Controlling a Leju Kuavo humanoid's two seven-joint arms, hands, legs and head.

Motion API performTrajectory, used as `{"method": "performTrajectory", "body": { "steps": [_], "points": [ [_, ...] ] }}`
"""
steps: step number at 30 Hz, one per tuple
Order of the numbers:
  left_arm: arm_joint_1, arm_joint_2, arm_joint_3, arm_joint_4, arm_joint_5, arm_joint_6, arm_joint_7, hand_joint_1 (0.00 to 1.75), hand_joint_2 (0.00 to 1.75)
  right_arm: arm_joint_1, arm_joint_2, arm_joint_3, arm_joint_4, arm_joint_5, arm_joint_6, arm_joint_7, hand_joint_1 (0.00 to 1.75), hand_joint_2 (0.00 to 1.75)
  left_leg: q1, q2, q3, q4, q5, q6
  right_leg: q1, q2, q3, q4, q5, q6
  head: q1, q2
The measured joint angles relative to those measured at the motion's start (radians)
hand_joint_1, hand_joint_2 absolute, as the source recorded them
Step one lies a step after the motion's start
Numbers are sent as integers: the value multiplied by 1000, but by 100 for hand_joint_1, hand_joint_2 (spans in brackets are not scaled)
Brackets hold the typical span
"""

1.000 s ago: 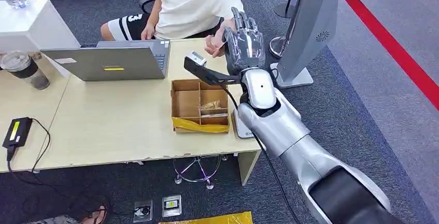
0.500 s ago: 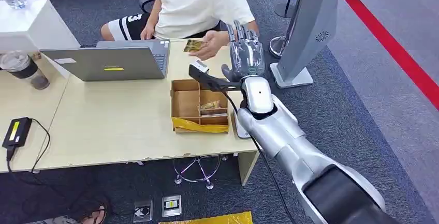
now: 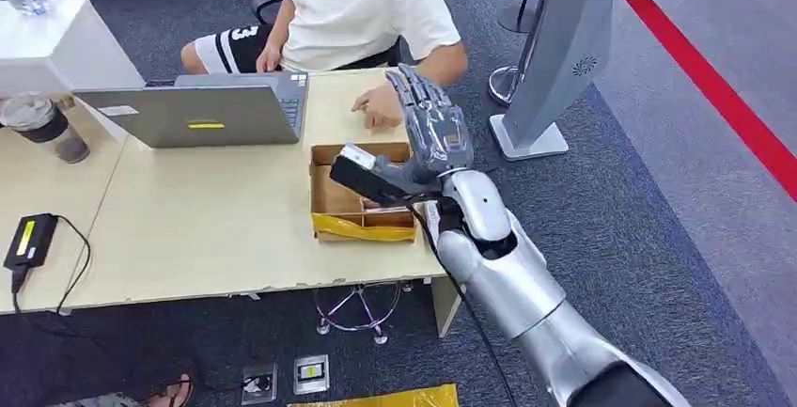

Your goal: Pass the card to the sensor for recognition and then transmit it.

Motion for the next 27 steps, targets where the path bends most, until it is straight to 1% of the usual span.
{"method": "performTrajectory", "body": {
  "steps": [3, 4, 7, 10, 12, 15, 19, 24, 27],
  "points": [
    [1, 0, 3, 0, 15, 3, 17, 0, 175, 54, -16, 21, -118, -26, 63, -12, 0, 175, 0, 1, 0, 0, 0, 0, 0, 0, 0, 0, 0, 0, 1, 0],
    [1, 0, 5, 0, 22, 6, 20, 0, 175, 68, -19, 38, -157, -30, 91, -22, 0, 175, 0, 2, 0, 0, 0, 0, 0, 0, 0, 0, 0, 0, 0, 0],
    [0, 0, 13, 0, 36, 10, 30, 0, 175, 97, -29, 94, -232, -32, 136, -44, 0, 175, 0, 2, 0, 0, 0, 0, 0, 0, 0, 0, 0, 0, 0, 0],
    [1, 0, 23, 0, 42, 11, 37, 0, 175, 115, -34, 157, -274, -18, 156, -60, 0, 175, 1, 2, 0, 0, 0, 0, 1, 0, 0, 0, 0, 0, 1, 0],
    [0, 0, 28, 0, 42, 11, 37, 0, 175, 123, -35, 199, -280, -5, 156, -65, 0, 175, 1, 2, 0, 0, 0, 0, 1, 0, 0, 0, 0, 0, 0, 0],
    [0, 0, 35, 0, 42, 13, 37, 0, 175, 127, -37, 248, -277, 21, 156, -50, 0, 175, 1, 2, -1, 0, 0, 0, 1, 0, 0, 0, 0, 0, 0, 0],
    [0, 0, 41, 0, 42, 18, 36, 0, 175, 124, -27, 295, -212, 70, 118, -2, 0, 175, 1, 1, -1, 0, 0, 0, 1, 0, 0, 0, 0, 0, 0, 0],
    [0, -4, 48, 0, 45, 31, 39, 0, 175, 109, 8, 317, -77, 89, 20, 25, 0, 175, 1, 0, -1, 0, 0, 0, 1, 0, 0, 0, 0, 0, 0, 0],
    [0, -8, 52, 0, 45, 35, 47, 0, 175, 101, 37, 325, 33, 95, -34, 33, 0, 175, 1, 0, -1, 0, 0, 0, 1, 0, 0, 0, 0, 0, 1, 0]
  ]
}}
